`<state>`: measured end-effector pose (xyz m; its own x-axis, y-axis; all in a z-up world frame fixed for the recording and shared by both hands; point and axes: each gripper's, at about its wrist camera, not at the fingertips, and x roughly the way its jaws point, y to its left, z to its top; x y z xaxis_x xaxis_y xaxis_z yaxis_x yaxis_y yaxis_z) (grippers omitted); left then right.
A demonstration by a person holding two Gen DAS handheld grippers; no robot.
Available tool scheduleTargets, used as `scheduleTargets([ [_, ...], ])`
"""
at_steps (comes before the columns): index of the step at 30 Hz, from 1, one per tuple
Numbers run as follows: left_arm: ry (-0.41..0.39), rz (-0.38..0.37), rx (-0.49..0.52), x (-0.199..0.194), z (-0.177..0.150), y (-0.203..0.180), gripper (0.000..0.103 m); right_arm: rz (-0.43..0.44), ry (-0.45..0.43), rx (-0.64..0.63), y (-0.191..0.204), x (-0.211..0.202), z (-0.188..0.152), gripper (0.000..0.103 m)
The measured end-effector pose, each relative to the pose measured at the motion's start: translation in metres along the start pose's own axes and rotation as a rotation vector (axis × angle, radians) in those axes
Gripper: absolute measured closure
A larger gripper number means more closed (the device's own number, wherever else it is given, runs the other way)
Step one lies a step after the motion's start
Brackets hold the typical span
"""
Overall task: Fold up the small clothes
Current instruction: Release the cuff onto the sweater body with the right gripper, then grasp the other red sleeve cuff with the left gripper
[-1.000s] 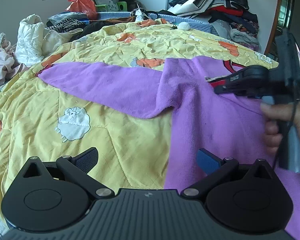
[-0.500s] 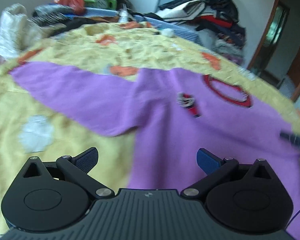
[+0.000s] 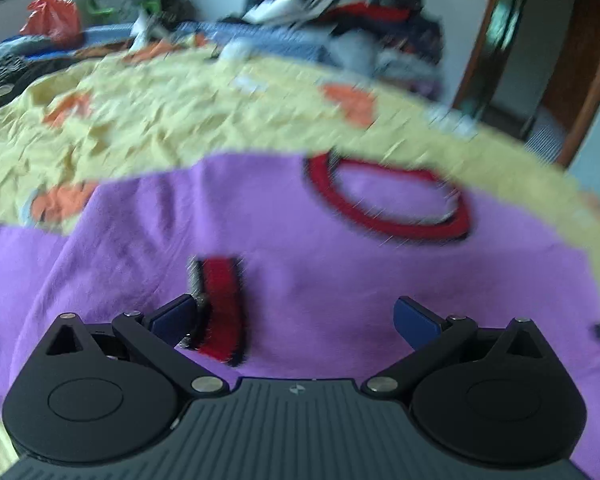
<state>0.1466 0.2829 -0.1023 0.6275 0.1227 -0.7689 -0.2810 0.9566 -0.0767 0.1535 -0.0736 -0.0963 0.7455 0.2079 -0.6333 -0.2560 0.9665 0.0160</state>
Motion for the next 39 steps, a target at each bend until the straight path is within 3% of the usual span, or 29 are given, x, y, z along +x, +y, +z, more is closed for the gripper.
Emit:
scheduleTargets([
  [2, -0.033, 0.067, 0.04, 0.001, -0.01, 0.007, 0.0, -0.011, 0.01, -0.039, -0.001, -0.004, -0.003, 0.086],
  [7, -0.067, 0.07, 0.048, -0.008, -0.023, 0.025, 0.0, -0.016, -0.012, -0.028, -0.003, -0.012, 0.014, 0.085],
  [10, -0.078, 0.072, 0.052, -0.009, -0.024, 0.024, 0.0, 0.029, -0.03, -0.028, 0.006, -0.002, 0.024, 0.086],
  [12, -0.088, 0.068, 0.059, -0.011, -0.027, 0.027, 0.0, -0.007, 0.036, -0.071, 0.016, 0.018, 0.022, 0.085],
  [15, -0.07, 0.058, 0.073, -0.012, -0.021, 0.03, 0.0, -0.034, 0.02, -0.062, 0.015, 0.016, 0.021, 0.082],
  [17, -0.063, 0.069, 0.065, -0.021, -0.019, 0.041, 0.0, -0.057, 0.003, -0.025, 0.019, 0.005, 0.023, 0.076],
  [18, -0.077, 0.06, 0.048, -0.027, -0.018, 0.05, 0.0, -0.055, -0.012, -0.019, 0.024, -0.001, 0.023, 0.06],
  [19, -0.105, 0.052, 0.024, -0.037, -0.019, 0.062, 0.0, -0.048, -0.019, -0.011, 0.03, -0.006, 0.022, 0.026],
  [21, -0.166, 0.049, -0.036, -0.06, -0.023, 0.092, 0.0, 0.002, -0.031, 0.006, 0.046, -0.016, 0.02, 0.0],
  [23, -0.222, 0.016, -0.124, -0.082, -0.028, 0.137, 0.0, 0.081, -0.071, 0.008, 0.067, -0.027, 0.015, 0.0],
  [25, -0.269, -0.016, -0.214, -0.097, -0.032, 0.185, 0.0, 0.101, -0.062, 0.03, 0.092, -0.028, 0.011, 0.0],
  [27, -0.235, 0.037, -0.308, -0.103, -0.032, 0.241, 0.0, 0.135, -0.076, 0.025, 0.115, -0.031, 0.007, 0.0],
  [29, -0.248, 0.054, -0.403, -0.108, -0.034, 0.296, 0.0, 0.172, -0.109, -0.002, 0.141, -0.035, -0.001, 0.0],
  [33, -0.24, -0.06, -0.605, -0.097, -0.031, 0.392, 0.0, 0.184, -0.035, -0.119, 0.185, -0.027, -0.011, 0.0],
  [36, -0.25, -0.101, -0.72, -0.083, -0.023, 0.431, 0.0, 0.173, -0.013, -0.184, 0.204, -0.021, -0.025, 0.0],
  [39, -0.291, -0.211, -0.831, -0.071, -0.017, 0.459, 0.0, 0.178, -0.037, -0.206, 0.209, -0.023, -0.029, 0.0],
])
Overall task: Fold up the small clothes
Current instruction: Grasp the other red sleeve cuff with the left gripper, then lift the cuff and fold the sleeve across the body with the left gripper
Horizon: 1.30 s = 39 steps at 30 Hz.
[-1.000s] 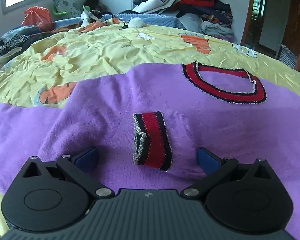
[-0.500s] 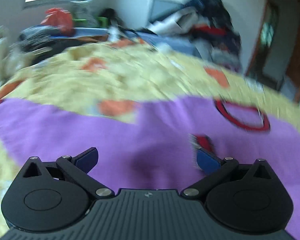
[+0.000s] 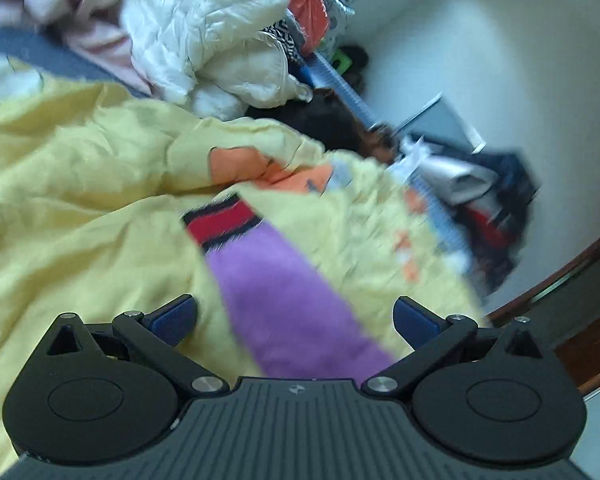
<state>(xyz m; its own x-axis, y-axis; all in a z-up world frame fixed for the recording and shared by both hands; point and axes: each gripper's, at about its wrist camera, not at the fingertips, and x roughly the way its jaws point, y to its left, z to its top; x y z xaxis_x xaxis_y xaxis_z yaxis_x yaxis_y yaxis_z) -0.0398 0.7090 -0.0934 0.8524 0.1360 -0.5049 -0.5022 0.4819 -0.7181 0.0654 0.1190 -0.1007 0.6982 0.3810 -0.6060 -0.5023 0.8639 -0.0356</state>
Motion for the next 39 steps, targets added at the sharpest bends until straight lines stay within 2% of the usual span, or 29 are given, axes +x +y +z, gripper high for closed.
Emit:
scheduleTargets([
  [2, -0.003, -0.052, -0.045, 0.006, 0.012, 0.006, 0.0, 0.02, 0.005, 0.017, -0.003, 0.002, -0.002, 0.0],
  [5, 0.007, -0.064, -0.112, 0.016, 0.023, 0.021, 0.001, 0.028, 0.009, 0.044, -0.005, 0.004, -0.001, 0.0],
  [7, 0.001, -0.062, -0.129, 0.019, 0.027, 0.025, 0.008, 0.026, 0.003, 0.059, -0.006, 0.003, -0.002, 0.0],
  [8, 0.004, -0.064, -0.15, 0.02, 0.029, 0.026, 0.019, 0.02, -0.007, 0.063, -0.007, 0.003, -0.002, 0.0],
  [10, 0.026, -0.071, -0.195, 0.018, 0.027, 0.033, 0.062, 0.009, -0.022, 0.057, -0.004, 0.0, -0.002, 0.0],
  [12, 0.057, -0.026, -0.179, 0.024, 0.027, 0.031, 0.103, 0.005, -0.018, 0.053, -0.002, 0.001, -0.002, 0.0],
  [14, 0.048, 0.028, -0.109, 0.021, 0.023, 0.022, 0.101, 0.022, 0.0, 0.055, -0.003, 0.004, -0.001, 0.0],
  [17, 0.007, 0.058, -0.035, 0.009, 0.016, 0.003, 0.101, 0.026, 0.008, 0.081, -0.008, 0.005, 0.0, 0.0],
  [22, -0.006, 0.029, 0.142, -0.014, -0.014, -0.073, 0.101, 0.027, -0.011, 0.119, -0.014, 0.002, -0.001, 0.0],
  [26, 0.028, -0.031, 0.295, -0.019, -0.066, -0.155, 0.101, 0.015, -0.016, 0.138, -0.017, -0.002, -0.001, 0.0],
  [30, 0.066, -0.076, 0.428, -0.002, -0.131, -0.226, 0.101, -0.027, -0.027, 0.192, -0.028, -0.017, -0.005, 0.0],
  [39, 0.145, -0.157, 0.62, 0.054, -0.276, -0.334, 0.101, -0.18, -0.005, 0.166, -0.057, -0.051, -0.025, 0.0],
])
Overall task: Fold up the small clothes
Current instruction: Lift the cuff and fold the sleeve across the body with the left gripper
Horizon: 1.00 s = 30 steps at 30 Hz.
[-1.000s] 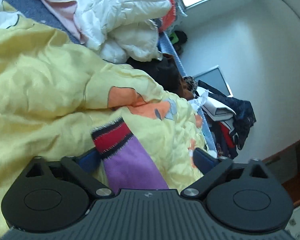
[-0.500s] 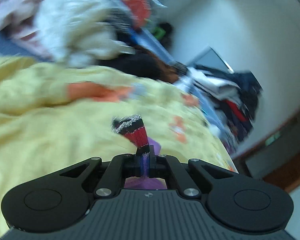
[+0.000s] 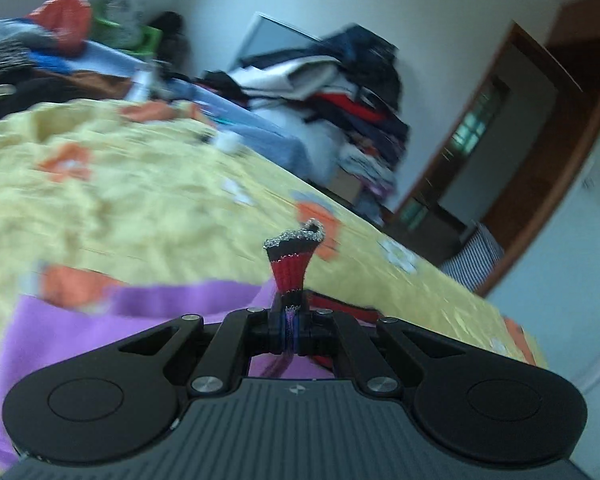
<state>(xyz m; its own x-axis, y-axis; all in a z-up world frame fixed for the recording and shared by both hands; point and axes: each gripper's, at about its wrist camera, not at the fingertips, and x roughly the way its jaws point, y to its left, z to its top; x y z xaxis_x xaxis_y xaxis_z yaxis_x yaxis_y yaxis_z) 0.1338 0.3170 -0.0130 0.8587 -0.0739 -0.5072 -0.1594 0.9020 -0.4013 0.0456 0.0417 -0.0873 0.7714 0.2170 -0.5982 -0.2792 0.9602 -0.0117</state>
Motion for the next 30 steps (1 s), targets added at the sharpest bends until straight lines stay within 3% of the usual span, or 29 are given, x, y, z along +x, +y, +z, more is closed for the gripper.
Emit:
scheduleTargets([
  [6, 0.046, -0.05, 0.066, 0.044, -0.03, -0.073, 0.101, 0.01, 0.057, 0.049, -0.032, -0.01, -0.002, 0.0],
  [12, 0.099, -0.099, 0.112, 0.074, -0.058, -0.119, 0.101, 0.006, 0.099, 0.162, -0.061, -0.012, -0.01, 0.0],
  [15, 0.112, -0.113, 0.142, 0.08, -0.073, -0.135, 0.101, -0.013, 0.091, 0.194, -0.07, -0.015, -0.016, 0.0],
  [19, 0.07, -0.092, 0.226, 0.077, -0.09, -0.154, 0.101, -0.006, 0.062, 0.241, -0.079, -0.014, -0.026, 0.0],
  [23, 0.031, -0.135, 0.328, 0.067, -0.101, -0.176, 0.101, 0.001, 0.027, 0.275, -0.083, -0.016, -0.027, 0.0],
  [30, 0.145, -0.208, 0.354, 0.089, -0.124, -0.191, 0.101, 0.013, 0.017, 0.293, -0.086, -0.018, -0.029, 0.0],
])
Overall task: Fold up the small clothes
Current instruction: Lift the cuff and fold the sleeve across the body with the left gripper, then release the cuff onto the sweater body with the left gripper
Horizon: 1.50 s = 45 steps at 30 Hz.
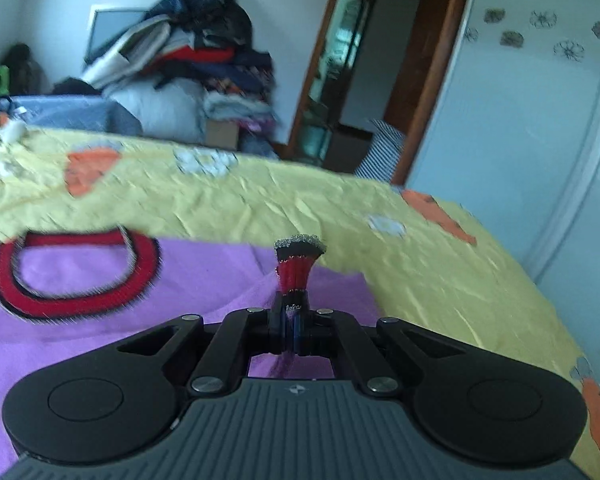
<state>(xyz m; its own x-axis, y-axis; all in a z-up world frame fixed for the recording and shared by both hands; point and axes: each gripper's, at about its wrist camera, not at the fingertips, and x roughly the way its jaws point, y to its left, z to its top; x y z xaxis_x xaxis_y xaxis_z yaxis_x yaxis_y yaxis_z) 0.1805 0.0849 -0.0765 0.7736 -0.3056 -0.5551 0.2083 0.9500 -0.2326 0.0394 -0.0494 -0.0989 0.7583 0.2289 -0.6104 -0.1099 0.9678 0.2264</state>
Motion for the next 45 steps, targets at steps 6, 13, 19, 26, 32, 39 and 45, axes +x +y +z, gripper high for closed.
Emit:
scheduleTargets([
  [6, 0.084, -0.07, 0.0, 0.02, -0.016, 0.004, 0.101, -0.034, 0.016, -0.065, 0.009, 0.003, -0.002, 0.0],
  [13, 0.106, -0.241, -0.015, 0.014, -0.018, 0.021, 0.027, -0.01, 0.038, -0.082, 0.007, 0.0, 0.002, 0.0],
  [19, -0.04, -0.125, -0.038, -0.069, 0.012, 0.084, 0.02, 0.062, -0.057, -0.007, -0.017, 0.008, 0.045, 0.001],
  [26, 0.085, 0.265, -0.072, -0.116, 0.053, 0.225, 0.034, 0.114, -0.033, -0.083, -0.017, 0.062, 0.093, 0.033],
  [32, 0.342, 0.293, -0.141, -0.089, 0.056, 0.29, 0.054, 0.134, 0.049, -0.09, -0.019, 0.092, 0.093, 0.035],
  [39, 0.394, 0.286, -0.069, -0.068, 0.051, 0.273, 0.05, 0.126, 0.053, -0.138, -0.012, 0.094, 0.091, 0.035],
  [45, 0.52, 0.395, 0.065, -0.034, 0.04, 0.256, 0.091, 0.13, 0.058, -0.198, -0.004, 0.095, 0.09, 0.035],
])
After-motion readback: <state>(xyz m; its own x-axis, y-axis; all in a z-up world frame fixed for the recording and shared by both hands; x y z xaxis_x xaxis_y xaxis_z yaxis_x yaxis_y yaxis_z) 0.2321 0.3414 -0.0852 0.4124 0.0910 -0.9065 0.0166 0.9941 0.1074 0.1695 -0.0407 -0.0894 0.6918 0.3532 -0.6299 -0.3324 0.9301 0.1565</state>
